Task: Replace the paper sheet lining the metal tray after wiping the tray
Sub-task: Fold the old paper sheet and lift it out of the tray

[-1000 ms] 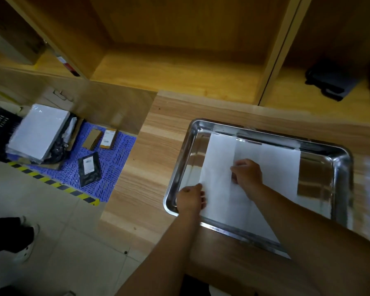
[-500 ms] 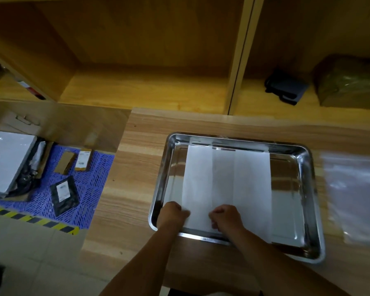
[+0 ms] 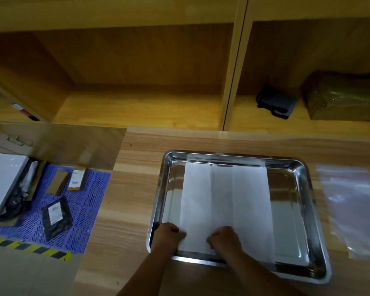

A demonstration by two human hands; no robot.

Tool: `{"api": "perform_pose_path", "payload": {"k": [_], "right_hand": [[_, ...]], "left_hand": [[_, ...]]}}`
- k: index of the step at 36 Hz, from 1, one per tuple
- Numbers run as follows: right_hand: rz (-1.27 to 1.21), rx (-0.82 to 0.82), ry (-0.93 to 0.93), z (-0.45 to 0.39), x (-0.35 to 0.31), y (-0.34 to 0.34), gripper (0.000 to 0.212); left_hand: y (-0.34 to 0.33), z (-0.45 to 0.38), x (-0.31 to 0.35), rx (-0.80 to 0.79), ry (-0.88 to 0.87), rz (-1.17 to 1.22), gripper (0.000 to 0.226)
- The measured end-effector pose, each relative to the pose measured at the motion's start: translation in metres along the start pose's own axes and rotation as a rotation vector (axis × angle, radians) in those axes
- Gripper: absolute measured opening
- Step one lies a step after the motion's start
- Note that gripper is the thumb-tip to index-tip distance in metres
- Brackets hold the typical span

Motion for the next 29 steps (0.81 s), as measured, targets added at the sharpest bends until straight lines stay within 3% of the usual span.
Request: {"api": "perform_pose_path", "payload": {"k": [4, 7, 9, 12, 15, 22, 29], "right_hand": [[0.016, 0.164, 0.088, -0.002, -0.008, 0.011, 0.019], [0.179, 0.361, 0.305, -0.007, -0.023, 0.026, 0.019], [0.297, 0.413, 0.448, -0.012, -0.038, 0.035, 0.032], [0.451, 0.313, 0.539, -0.027, -0.057, 0.045, 0.066], [0.602, 0.263, 0.61, -0.05, -0.07, 0.051, 0.083], [0.744, 0.267, 0.659, -0.081, -0.09, 0.064, 0.072], [0.815, 0.198, 0.584, -0.095, -0.082, 0.061, 0.073]], "left_hand": [[0.003, -0.005, 0.004, 0.053, -0.033, 0.027, 0.027], [0.007, -0.01, 0.015, 0.133, -0.055, 0.101, 0.014], [0.009, -0.015, 0.026, 0.134, -0.078, 0.134, 0.02], [0.014, -0.025, 0.044, 0.115, -0.083, 0.136, 0.028], [0.019, -0.035, 0.058, 0.097, -0.059, 0.123, 0.034], [0.014, -0.047, 0.056, 0.102, -0.022, 0.111, 0.03], [0.0, -0.038, 0.04, 0.112, -0.028, 0.175, 0.015]]}}
Point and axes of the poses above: each hand's wrist, its own z-axis away from the middle knuckle, its own y-axis out of the back of the hand, x = y × z, the point moved 3 cm from there along -z, towards the middle knuckle, and after that the axes turned 3 degrees about x, right-handed, at the moved point
